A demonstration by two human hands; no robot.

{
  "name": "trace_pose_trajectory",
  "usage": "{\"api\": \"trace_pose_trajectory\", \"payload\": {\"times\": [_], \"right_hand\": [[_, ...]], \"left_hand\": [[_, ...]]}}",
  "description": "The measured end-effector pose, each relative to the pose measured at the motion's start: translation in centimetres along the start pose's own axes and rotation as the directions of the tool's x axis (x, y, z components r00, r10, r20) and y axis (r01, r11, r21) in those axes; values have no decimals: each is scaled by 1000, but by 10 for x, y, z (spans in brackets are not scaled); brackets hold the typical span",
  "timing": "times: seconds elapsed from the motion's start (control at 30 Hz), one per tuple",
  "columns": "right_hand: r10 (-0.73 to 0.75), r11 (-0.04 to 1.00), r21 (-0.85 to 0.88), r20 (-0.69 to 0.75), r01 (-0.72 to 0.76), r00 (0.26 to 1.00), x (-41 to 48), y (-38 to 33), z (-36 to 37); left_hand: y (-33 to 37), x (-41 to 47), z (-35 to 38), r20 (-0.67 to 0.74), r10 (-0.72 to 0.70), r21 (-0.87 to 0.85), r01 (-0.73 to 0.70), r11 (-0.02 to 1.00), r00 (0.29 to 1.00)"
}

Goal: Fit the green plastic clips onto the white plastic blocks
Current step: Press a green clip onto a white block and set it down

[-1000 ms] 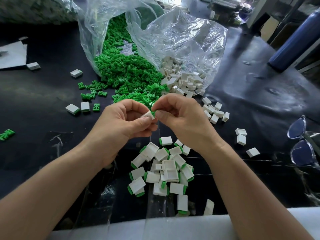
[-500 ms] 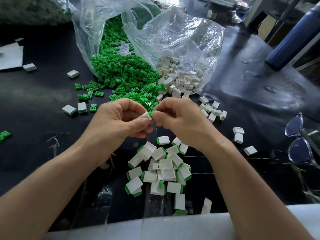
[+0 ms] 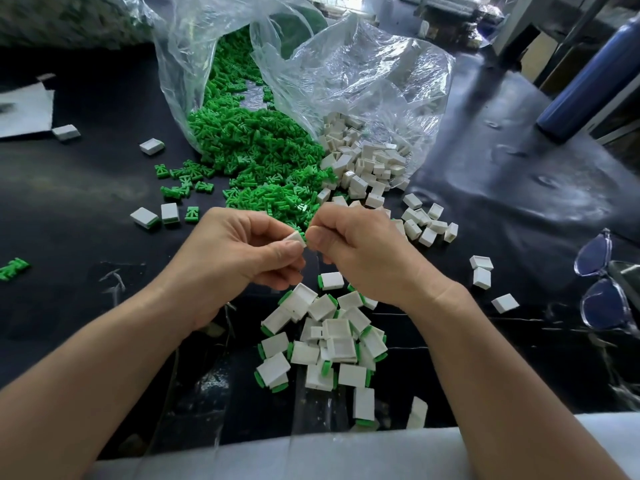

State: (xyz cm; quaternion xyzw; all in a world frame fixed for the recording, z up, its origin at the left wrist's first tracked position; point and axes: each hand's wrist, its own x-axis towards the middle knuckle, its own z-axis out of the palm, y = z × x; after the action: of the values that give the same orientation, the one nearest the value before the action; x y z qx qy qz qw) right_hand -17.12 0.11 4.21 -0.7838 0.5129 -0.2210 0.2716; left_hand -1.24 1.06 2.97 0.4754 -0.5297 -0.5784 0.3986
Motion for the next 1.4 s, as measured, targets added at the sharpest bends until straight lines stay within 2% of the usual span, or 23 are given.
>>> {"api": "trace_pose_trajectory", "payload": {"times": [0.23, 0.47, 0.57, 0.63, 0.7, 0.77, 0.87, 0.97, 1.03, 1.13, 1.27, 1.4], "right_hand": [[-108, 961, -248, 79, 124, 991, 1, -4, 4], [-143, 928, -316, 192, 199, 971, -1, -5, 0], [-148, 932, -305, 168, 194, 975, 0, -3, 0], [-143, 971, -182, 60, 152, 988, 0, -1, 1], [-62, 997, 51, -62, 65, 996, 1, 0, 2], [44, 963, 268, -94, -17, 995, 2, 0, 2], [179, 856, 498, -31, -140, 983, 4, 0, 1], [222, 661, 703, 150, -261, 964, 3, -2, -1], [191, 575, 764, 220, -291, 957, 3, -3, -1], [177, 516, 790, 279, -330, 944, 3, -6, -1], [104, 504, 779, 374, -373, 922, 1, -11, 3], [49, 487, 775, 436, -402, 899, 0, -13, 6]], "left_hand": [[-4, -1, -2, 29, 42, 155, -46, 987, 999], [-7, -3, -1, 97, 73, 254, -95, 963, 993], [-6, -2, -1, 93, 70, 238, -91, 967, 993], [-3, -1, -1, 67, 86, 176, -96, 980, 994], [1, 1, -2, 10, 100, 68, -100, 993, 995], [3, 1, -3, -32, 105, -15, -106, 994, 994], [2, 1, -1, -42, 153, -43, -155, 987, 987], [0, 1, 1, -39, 209, -80, -212, 974, 977], [-1, 2, 1, -51, 231, -73, -235, 969, 972], [-2, 2, -1, -88, 237, -43, -241, 970, 968], [-2, 3, -1, -70, 226, -52, -229, 972, 972], [0, 1, 0, 14, 219, -101, -216, 971, 976]]}}
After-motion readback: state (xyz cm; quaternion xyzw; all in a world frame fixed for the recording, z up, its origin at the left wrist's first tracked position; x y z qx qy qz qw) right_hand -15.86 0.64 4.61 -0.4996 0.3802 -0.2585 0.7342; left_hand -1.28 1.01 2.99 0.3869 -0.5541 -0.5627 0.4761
